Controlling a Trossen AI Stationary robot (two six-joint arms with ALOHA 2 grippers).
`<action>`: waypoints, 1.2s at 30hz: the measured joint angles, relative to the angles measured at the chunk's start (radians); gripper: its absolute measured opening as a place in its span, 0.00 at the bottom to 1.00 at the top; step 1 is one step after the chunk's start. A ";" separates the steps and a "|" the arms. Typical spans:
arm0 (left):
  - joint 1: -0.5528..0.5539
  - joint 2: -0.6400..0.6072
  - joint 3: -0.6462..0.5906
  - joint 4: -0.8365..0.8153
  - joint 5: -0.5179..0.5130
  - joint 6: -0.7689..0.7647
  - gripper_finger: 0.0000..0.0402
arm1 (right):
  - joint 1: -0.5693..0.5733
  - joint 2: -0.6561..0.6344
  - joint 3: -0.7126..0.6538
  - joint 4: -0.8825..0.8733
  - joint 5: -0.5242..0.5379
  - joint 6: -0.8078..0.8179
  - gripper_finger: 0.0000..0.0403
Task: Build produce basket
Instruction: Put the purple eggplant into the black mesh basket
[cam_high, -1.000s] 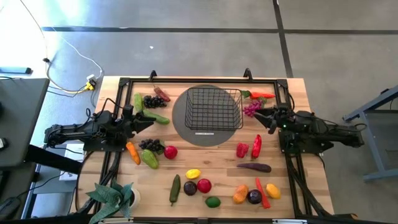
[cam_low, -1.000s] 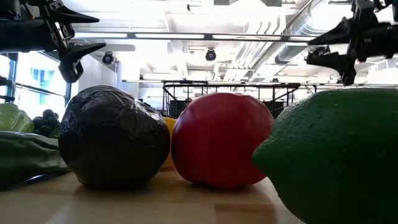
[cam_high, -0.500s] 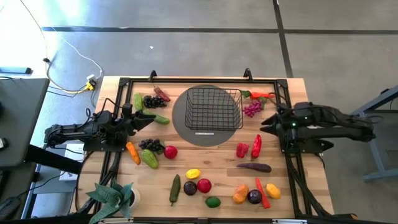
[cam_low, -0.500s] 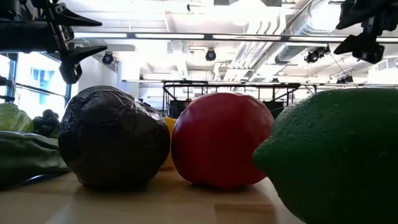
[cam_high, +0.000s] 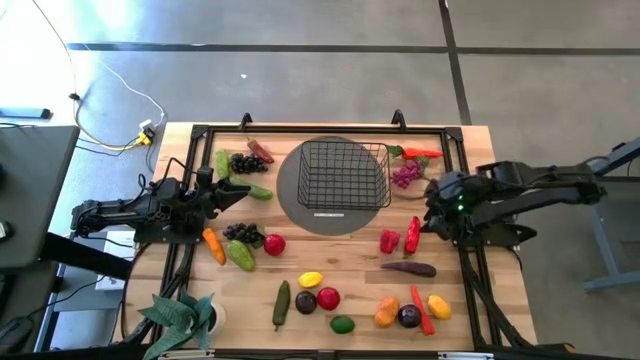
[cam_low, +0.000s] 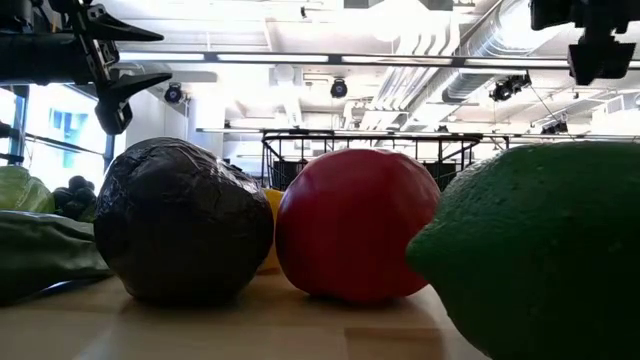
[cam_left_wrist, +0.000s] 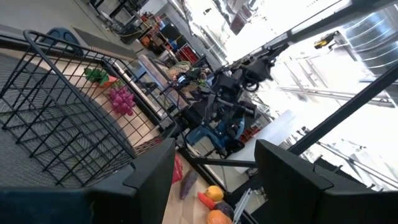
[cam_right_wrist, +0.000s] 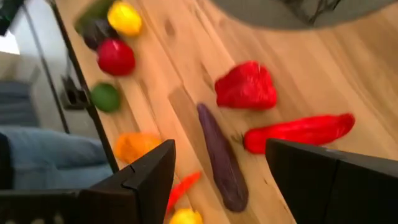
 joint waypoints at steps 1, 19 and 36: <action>0.000 0.000 0.000 0.000 0.000 0.006 0.53 | 0.023 0.018 0.000 -0.001 0.007 0.012 0.58; 0.000 0.000 0.000 0.000 0.001 0.054 0.53 | 0.337 0.384 0.000 -0.014 0.065 0.150 0.58; 0.000 0.000 0.000 0.000 0.001 0.054 0.53 | 0.398 0.645 0.000 0.088 0.042 0.175 0.58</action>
